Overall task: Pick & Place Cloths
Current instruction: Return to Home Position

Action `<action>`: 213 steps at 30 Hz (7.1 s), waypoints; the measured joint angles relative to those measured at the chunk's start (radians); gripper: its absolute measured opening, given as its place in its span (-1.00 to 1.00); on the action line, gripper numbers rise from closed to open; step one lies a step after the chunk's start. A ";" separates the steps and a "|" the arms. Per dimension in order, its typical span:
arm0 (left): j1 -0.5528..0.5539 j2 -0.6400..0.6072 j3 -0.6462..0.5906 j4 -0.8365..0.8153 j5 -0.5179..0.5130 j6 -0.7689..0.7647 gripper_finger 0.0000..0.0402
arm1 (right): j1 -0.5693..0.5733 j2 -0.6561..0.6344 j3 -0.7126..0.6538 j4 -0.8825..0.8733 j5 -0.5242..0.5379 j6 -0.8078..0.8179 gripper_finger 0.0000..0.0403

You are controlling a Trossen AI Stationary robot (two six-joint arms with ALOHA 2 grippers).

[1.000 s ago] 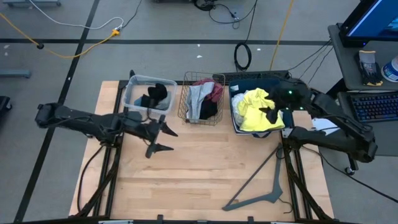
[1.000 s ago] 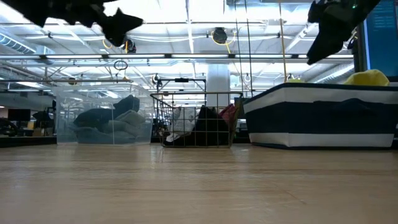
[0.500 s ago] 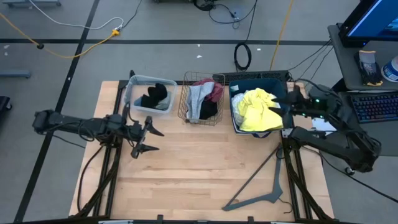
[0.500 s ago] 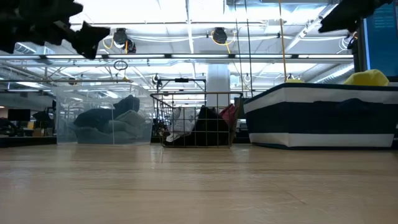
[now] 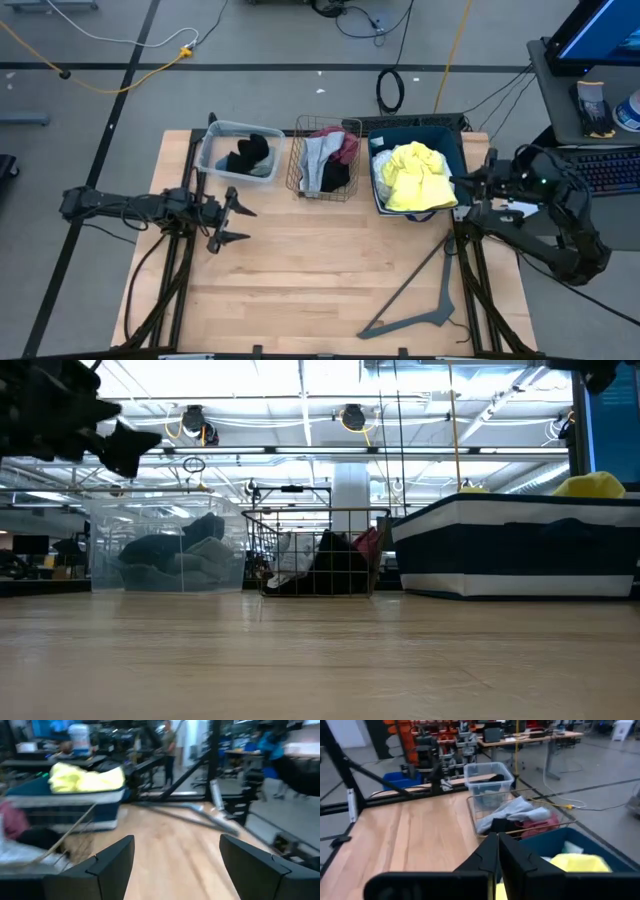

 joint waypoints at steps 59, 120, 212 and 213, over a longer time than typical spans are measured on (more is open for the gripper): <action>0.265 -0.020 0.000 -0.087 0.043 -0.013 0.48 | 0.879 0.004 -0.763 0.876 0.274 0.165 -1.00; 0.321 -0.019 0.001 -0.059 0.053 -0.019 0.48 | 0.930 -0.208 -0.763 0.621 0.284 -0.086 -1.00; 0.221 -0.267 0.001 -0.297 -0.083 0.037 0.48 | 0.930 -0.208 -0.764 0.628 0.278 -0.069 -1.00; 0.221 -0.267 0.001 -0.297 -0.083 0.037 0.48 | 0.931 -0.208 -0.764 0.628 0.278 -0.069 -1.00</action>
